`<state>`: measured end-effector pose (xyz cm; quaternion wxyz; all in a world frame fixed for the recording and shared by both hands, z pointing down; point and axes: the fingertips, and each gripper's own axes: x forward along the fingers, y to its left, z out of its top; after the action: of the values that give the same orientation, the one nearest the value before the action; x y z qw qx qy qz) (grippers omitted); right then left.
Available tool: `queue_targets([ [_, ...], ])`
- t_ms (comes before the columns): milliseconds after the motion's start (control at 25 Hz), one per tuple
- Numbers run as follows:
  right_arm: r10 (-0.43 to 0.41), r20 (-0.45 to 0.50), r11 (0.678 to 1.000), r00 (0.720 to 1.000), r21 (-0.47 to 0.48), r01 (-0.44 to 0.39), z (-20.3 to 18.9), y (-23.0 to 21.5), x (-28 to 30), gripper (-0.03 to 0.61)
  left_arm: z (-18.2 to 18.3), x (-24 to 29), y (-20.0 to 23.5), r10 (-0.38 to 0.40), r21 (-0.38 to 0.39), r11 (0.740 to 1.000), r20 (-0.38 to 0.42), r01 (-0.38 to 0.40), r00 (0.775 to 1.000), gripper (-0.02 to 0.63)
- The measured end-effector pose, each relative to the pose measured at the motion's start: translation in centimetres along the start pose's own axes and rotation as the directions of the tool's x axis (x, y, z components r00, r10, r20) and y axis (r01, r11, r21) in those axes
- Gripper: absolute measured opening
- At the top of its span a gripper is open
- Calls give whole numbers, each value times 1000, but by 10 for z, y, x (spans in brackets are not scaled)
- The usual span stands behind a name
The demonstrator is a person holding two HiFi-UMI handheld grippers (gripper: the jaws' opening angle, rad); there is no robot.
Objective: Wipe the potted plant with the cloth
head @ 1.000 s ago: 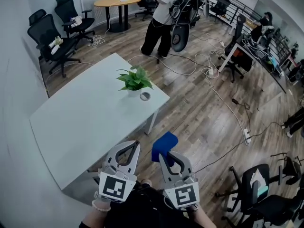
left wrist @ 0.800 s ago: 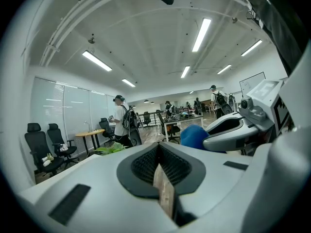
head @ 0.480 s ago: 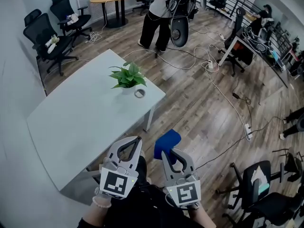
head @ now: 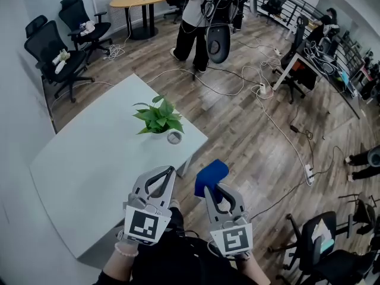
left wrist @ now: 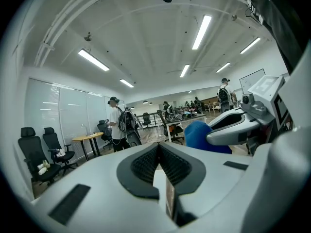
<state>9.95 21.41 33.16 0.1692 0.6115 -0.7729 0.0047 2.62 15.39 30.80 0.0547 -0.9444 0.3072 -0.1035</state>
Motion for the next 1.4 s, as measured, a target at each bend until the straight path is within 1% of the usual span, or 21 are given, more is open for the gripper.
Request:
queue_targets([
  [120,0,-9,1000,1000,-10,0,11,-12,27,75,0,22,26,-18,63,998,25,16,1000,14],
  [160,0,-9,1000,1000,-12,0,15,-15,36,75,1,29,35,-18,65,998,28,16,999,14],
  [280,2,-16,1000,1000,-18,-3,22,-24,63,75,0,47,61,4,25,1000,17,-4,1000,14],
  [400,17,-26,1000,1000,-23,-18,27,-29,89,75,-5,62,83,13,32,999,22,-13,1000,15],
  [520,39,-24,999,999,-29,-40,32,-32,117,75,-12,74,106,36,-5,999,0,-36,999,15],
  [680,59,-31,998,998,-35,-60,35,-34,149,75,-26,84,135,52,9,999,-6,-52,999,15],
  [920,81,-28,996,996,-38,-82,42,-37,191,75,-46,96,171,70,-17,997,-29,-71,997,17],
  [960,84,-30,995,996,-43,-85,44,-37,198,75,-50,98,177,66,-25,997,-40,-67,997,27],
  [1000,85,-33,995,996,-47,-87,45,-38,204,75,-55,99,182,57,-33,998,-53,-58,997,73],
  [1040,85,-35,995,996,-51,-87,46,-39,208,75,-61,100,185,46,-42,998,-69,-49,997,134],
  [1120,78,-39,995,996,-53,-80,45,-44,212,75,-74,100,189,32,-59,998,-106,-38,994,194],
  [1200,68,-46,996,997,-57,-71,41,-50,214,75,-89,102,190,12,-44,999,-133,-18,991,259],
  [1280,62,-54,996,997,-59,-66,37,-56,218,75,-103,104,191,-3,-38,999,-158,-3,987,293],
  [1400,68,-67,995,995,-63,-72,33,-67,225,75,-130,105,189,-2,-47,999,-214,-8,977,320],
])
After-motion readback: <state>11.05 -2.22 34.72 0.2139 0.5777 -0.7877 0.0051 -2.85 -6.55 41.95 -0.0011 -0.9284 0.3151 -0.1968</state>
